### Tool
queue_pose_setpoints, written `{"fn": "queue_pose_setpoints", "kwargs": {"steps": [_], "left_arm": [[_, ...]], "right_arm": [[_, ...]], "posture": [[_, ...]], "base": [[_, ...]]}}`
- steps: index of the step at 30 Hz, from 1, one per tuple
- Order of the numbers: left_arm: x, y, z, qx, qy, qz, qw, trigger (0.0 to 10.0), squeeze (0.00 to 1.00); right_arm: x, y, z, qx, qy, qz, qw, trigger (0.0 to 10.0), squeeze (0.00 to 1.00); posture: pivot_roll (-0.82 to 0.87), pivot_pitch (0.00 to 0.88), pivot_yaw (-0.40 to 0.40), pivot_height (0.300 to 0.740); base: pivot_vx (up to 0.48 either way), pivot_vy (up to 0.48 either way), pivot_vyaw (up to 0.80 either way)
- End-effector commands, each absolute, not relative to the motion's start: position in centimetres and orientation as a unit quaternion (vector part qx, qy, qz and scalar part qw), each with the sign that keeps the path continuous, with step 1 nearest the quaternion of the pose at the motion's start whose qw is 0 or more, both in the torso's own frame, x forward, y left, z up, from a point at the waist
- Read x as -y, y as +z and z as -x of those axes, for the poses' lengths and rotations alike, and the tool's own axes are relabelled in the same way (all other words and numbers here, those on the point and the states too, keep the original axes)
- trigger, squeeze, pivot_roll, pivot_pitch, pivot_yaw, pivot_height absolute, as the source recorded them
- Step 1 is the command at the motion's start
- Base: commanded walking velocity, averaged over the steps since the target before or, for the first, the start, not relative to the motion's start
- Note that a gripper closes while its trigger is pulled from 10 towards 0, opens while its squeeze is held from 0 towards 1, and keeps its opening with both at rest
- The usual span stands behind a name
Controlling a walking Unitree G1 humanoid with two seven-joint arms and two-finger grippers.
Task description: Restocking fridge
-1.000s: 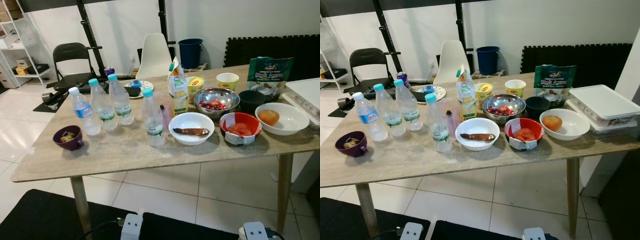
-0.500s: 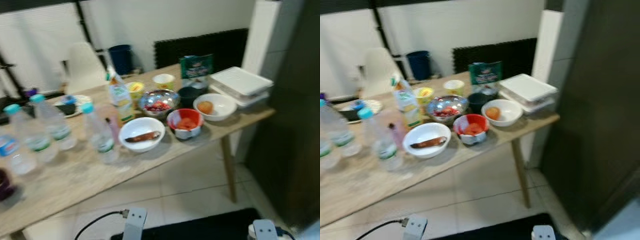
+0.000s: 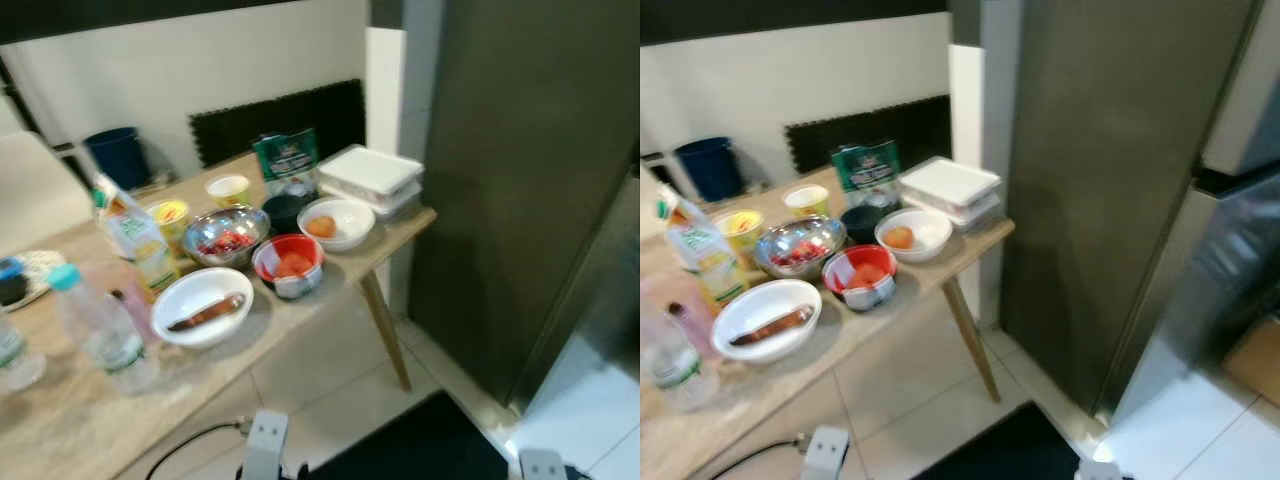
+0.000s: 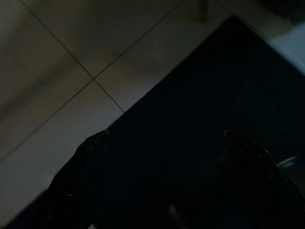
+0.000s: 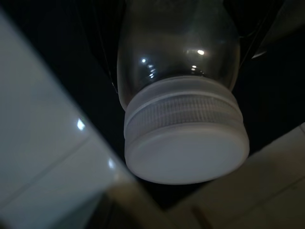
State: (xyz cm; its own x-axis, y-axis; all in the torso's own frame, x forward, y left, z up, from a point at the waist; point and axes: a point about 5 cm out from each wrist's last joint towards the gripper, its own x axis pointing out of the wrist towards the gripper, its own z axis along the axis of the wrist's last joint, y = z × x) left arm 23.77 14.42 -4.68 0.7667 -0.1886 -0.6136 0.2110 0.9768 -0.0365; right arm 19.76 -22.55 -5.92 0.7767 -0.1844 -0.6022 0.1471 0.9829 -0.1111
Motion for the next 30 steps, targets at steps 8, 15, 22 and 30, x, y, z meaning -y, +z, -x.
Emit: {"fn": "queue_pose_setpoints", "kwargs": {"steps": [8,15,22,30], "left_arm": [[-15.02,-5.11,-23.23,-0.335,-0.094,-0.014,0.937,10.0,0.00],[-15.35,-5.05,-23.37,-0.336,-0.075,0.007,0.939,10.0,0.00],[-15.12,-5.27,-22.96,-0.338,-0.082,0.004,0.938,10.0,0.00],[-14.97,-5.23,-23.05,-0.336,-0.086,0.003,0.938,10.0,0.00]], "right_arm": [[22.71,-6.22,-19.33,-0.334,-0.098,0.022,0.937,10.0,0.00],[22.71,-6.09,-19.63,-0.335,-0.089,0.027,0.938,10.0,0.00],[22.86,-6.03,-19.65,-0.334,-0.087,0.030,0.938,10.0,0.00],[23.00,-5.86,-19.71,-0.327,-0.072,0.041,0.941,10.0,0.00]], "posture": [[-0.12,0.067,0.114,0.740],[-0.11,0.065,0.107,0.740],[-0.12,0.064,0.107,0.740],[-0.12,0.062,0.096,0.740]], "base": [[0.000,0.000,-0.80],[0.000,0.000,-0.80],[0.000,0.000,-0.80],[0.000,0.000,-0.80]]}}
